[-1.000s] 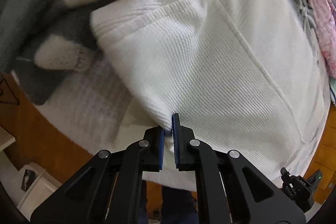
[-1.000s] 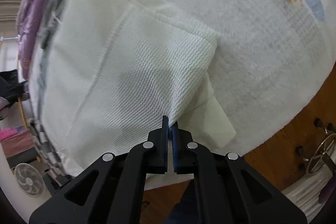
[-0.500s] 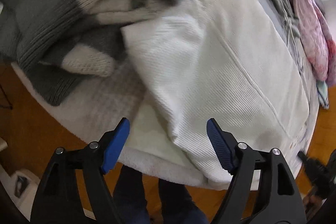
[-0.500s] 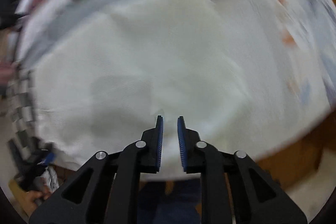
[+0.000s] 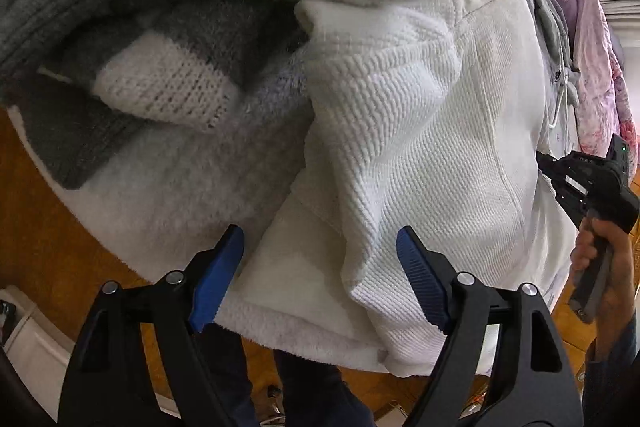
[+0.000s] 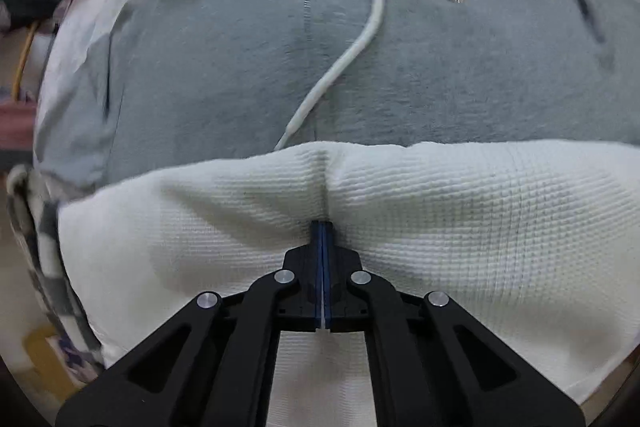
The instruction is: Fold large clothes
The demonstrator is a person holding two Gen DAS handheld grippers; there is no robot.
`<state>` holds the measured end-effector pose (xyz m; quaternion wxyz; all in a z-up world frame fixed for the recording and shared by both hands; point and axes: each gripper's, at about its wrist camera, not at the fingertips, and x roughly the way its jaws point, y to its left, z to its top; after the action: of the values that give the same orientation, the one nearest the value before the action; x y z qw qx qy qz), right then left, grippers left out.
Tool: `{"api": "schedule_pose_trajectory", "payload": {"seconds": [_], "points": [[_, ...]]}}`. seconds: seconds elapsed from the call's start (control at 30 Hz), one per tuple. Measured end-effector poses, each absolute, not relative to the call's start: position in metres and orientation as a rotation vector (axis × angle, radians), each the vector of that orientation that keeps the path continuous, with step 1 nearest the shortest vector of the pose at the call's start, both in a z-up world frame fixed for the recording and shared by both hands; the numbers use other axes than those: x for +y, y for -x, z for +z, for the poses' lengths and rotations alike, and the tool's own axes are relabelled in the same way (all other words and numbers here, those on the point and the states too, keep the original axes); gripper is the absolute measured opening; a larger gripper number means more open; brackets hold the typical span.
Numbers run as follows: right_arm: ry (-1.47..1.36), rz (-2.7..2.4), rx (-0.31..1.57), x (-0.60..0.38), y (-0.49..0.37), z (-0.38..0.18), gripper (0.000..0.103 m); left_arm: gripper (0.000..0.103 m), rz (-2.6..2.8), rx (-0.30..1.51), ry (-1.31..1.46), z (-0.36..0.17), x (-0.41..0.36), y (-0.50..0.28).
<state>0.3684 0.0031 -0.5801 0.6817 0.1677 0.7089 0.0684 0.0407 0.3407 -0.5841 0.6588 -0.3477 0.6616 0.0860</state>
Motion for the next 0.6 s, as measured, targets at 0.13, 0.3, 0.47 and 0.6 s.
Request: {"api": "schedule_pose_trajectory", "payload": {"seconds": [0.13, 0.3, 0.47, 0.6], "points": [[-0.400, 0.165, 1.625, -0.006, -0.347, -0.570, 0.000, 0.080, 0.198, 1.492, 0.827, -0.589, 0.335, -0.050], [-0.442, 0.177, 1.729, -0.012, -0.274, -0.567, 0.000, 0.081, 0.181, 1.492, 0.856, -0.591, 0.347, -0.046], [-0.452, 0.160, 1.680, -0.017, -0.252, -0.583, 0.000, 0.081, 0.164, 1.499, 0.899, -0.601, 0.351, -0.049], [-0.479, 0.147, 1.688, -0.023, -0.235, -0.572, 0.000, 0.081, 0.162, 1.502, 0.913, -0.602, 0.357, -0.048]]}}
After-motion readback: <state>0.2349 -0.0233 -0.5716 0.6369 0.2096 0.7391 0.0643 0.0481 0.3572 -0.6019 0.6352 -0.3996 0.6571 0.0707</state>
